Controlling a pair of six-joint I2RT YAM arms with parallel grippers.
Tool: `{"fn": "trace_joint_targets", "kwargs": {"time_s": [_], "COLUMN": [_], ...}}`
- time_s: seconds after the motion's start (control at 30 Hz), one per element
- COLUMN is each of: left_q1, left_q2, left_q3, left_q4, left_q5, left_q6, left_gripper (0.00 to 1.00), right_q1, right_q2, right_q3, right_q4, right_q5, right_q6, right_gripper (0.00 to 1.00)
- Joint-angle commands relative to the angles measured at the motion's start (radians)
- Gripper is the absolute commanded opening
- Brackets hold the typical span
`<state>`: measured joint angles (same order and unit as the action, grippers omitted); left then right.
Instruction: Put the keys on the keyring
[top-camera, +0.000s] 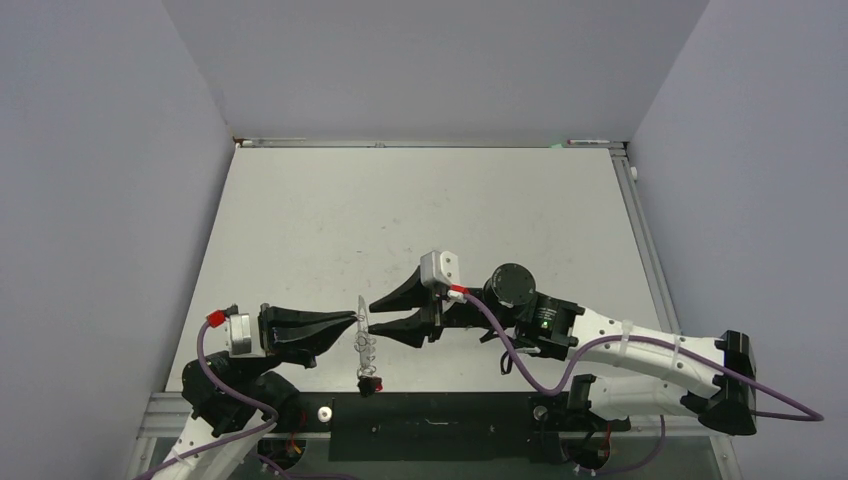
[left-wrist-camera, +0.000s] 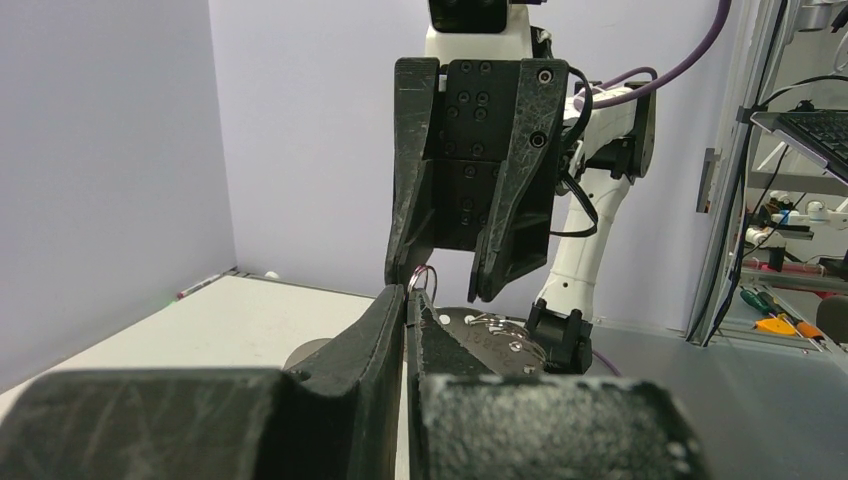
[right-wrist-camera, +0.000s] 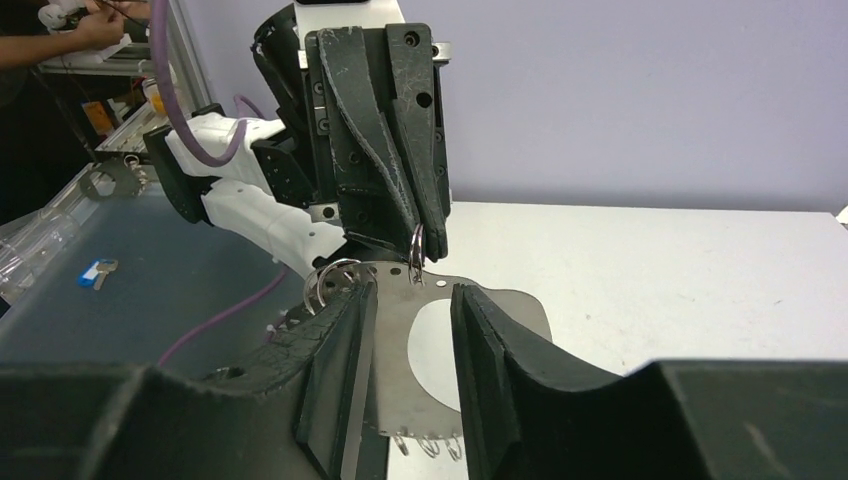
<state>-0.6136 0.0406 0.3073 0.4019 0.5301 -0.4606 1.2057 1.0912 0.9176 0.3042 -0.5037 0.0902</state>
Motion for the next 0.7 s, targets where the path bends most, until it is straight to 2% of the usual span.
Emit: {"fn": "trace_joint_targets", "kwargs": {"time_s": [0.0,0.67], "left_q1": [0.006,0.018], "left_q2": [0.007,0.014], "left_q3": [0.012,0.012], "left_q4": [0.055,0.052], "left_q5": [-0.028,-0.022], "left_q6": [-0.015,-0.024], "left_gripper": [0.00,0.00], "right_q1": [0.004,0.013], "right_q2": [0.018,0.065], "right_q3": [0.000,0.038], "right_q4": [0.076,0.085], "right_q5": [0.016,0.042], "right_q6": [0.000,-0.018], "right_gripper": [0.35,0.26]}}
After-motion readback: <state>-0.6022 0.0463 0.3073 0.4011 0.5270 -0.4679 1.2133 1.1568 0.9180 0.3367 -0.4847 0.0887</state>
